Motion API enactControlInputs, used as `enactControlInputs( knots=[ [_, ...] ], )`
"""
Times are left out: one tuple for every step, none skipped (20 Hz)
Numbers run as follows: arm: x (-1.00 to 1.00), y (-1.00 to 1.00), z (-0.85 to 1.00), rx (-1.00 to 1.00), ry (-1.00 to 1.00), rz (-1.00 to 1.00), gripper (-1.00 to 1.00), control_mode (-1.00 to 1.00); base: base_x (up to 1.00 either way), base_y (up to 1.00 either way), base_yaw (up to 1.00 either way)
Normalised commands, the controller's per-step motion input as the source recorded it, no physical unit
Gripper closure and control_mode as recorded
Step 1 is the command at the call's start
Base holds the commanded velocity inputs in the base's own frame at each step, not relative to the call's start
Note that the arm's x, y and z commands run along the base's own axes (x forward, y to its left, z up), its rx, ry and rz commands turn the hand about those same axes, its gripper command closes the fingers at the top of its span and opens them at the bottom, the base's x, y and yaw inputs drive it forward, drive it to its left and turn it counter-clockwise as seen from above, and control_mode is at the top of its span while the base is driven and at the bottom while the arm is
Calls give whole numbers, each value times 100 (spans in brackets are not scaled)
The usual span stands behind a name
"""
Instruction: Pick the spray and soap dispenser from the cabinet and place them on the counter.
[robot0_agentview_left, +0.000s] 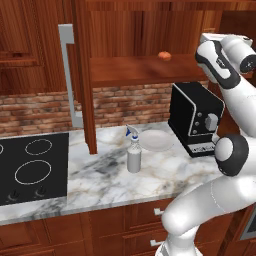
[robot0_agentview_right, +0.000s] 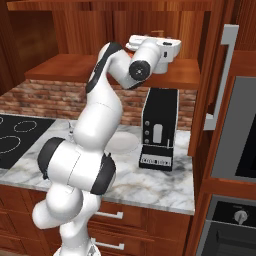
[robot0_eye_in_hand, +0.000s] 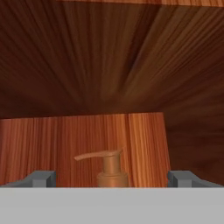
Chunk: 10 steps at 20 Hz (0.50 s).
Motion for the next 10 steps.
enactControlInputs(
  knots=[
    [13,-5,0,0,0,0,-100,-100,0,0,0],
    [15,-4,0,0,0,0,-100,-100,0,0,0],
    [18,-2,0,0,1,0,-100,-100,0,0,0],
    [21,0,-1,0,2,0,-100,-100,0,0,0],
    [24,0,0,0,3,0,-100,-100,0,0,0],
    [24,0,0,0,3,0,-100,-100,0,0,0],
    [23,0,0,0,2,0,-100,-100,0,0,0],
    [22,0,0,0,2,0,-100,-100,0,0,0],
    [22,0,0,0,2,0,-100,-100,0,0,0],
    [20,0,0,0,2,0,-100,-100,0,0,0]
  ],
)
